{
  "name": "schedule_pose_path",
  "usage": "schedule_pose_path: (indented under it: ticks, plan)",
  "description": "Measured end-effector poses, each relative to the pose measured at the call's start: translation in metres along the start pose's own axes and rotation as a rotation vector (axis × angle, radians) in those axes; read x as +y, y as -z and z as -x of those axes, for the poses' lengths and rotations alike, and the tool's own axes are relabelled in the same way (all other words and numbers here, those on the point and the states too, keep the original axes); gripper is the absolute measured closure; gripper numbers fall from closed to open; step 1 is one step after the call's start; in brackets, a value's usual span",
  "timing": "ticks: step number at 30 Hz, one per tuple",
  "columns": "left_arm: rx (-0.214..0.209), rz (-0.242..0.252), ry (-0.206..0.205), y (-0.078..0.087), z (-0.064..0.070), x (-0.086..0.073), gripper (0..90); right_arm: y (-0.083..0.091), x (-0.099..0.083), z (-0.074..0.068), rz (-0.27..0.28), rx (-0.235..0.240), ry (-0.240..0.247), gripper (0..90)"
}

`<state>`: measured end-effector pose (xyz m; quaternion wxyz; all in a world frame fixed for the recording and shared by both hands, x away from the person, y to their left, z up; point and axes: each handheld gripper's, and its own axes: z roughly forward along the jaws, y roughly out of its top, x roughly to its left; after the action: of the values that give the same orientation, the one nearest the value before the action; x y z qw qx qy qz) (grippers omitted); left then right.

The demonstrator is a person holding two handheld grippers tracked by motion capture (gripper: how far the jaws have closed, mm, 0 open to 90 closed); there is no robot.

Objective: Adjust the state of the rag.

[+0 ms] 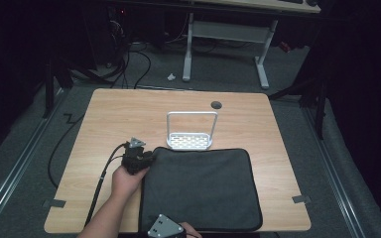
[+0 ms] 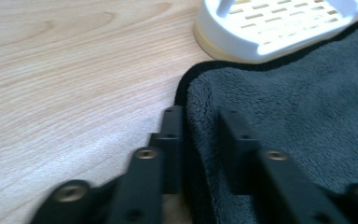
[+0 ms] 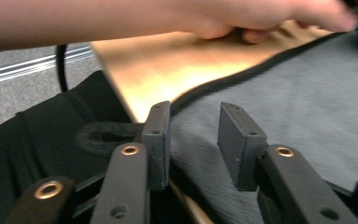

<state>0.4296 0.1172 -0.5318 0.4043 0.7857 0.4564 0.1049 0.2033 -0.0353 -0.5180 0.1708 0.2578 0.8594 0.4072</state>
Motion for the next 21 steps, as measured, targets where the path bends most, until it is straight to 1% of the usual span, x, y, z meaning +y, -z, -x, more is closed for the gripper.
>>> schedule_pose_path:
  ticks: [1, 3, 4, 5, 6, 8, 10, 12, 14, 16, 18, 21]
  plan:
    - [-0.012, 0.0, 0.001, 0.0, 0.0, 0.0, 77.1, -0.002, 0.0, -0.002, -0.007, 0.005, -0.001, 62.6]
    - [-0.014, 0.001, 0.003, 0.0, -0.001, -0.001, 80.3, -0.008, -0.001, -0.006, -0.01, 0.026, -0.009, 58.6]
    - [-0.015, 0.0, -0.002, 0.0, 0.0, -0.001, 80.3, -0.008, -0.001, -0.006, -0.01, 0.026, -0.009, 58.6]
    - [-0.008, 0.003, -0.009, 0.0, 0.001, -0.002, 82.6, -0.013, -0.003, -0.009, -0.019, 0.027, -0.009, 53.0]
    - [-0.009, 0.008, -0.009, 0.0, 0.001, -0.002, 82.8, -0.014, -0.003, -0.01, -0.024, 0.025, -0.012, 51.0]
    - [-0.014, 0.017, -0.008, 0.0, 0.0, -0.004, 83.2, -0.019, -0.007, -0.01, -0.054, 0.021, -0.024, 48.5]
    - [-0.018, 0.02, 0.004, 0.001, -0.001, -0.004, 83.3, -0.02, -0.009, -0.011, -0.045, 0.008, -0.019, 50.3]
    - [-0.015, 0.023, 0.002, 0.001, -0.001, -0.005, 83.3, -0.02, -0.01, -0.011, -0.044, -0.004, -0.002, 57.8]
    - [-0.017, 0.024, 0.004, 0.001, -0.001, -0.005, 83.3, -0.018, -0.011, -0.009, -0.038, 0.01, -0.011, 61.5]
    - [-0.02, 0.026, 0.011, 0.001, -0.002, -0.005, 83.3, -0.018, -0.011, -0.009, -0.036, 0.023, -0.012, 67.6]
    - [-0.021, 0.027, 0.015, 0.001, -0.002, -0.005, 83.3, -0.017, -0.011, -0.01, -0.034, 0.023, -0.006, 69.7]
    - [-0.027, 0.025, 0.022, 0.001, -0.003, -0.005, 83.3, -0.017, -0.011, -0.009, -0.029, 0.043, -0.015, 74.8]
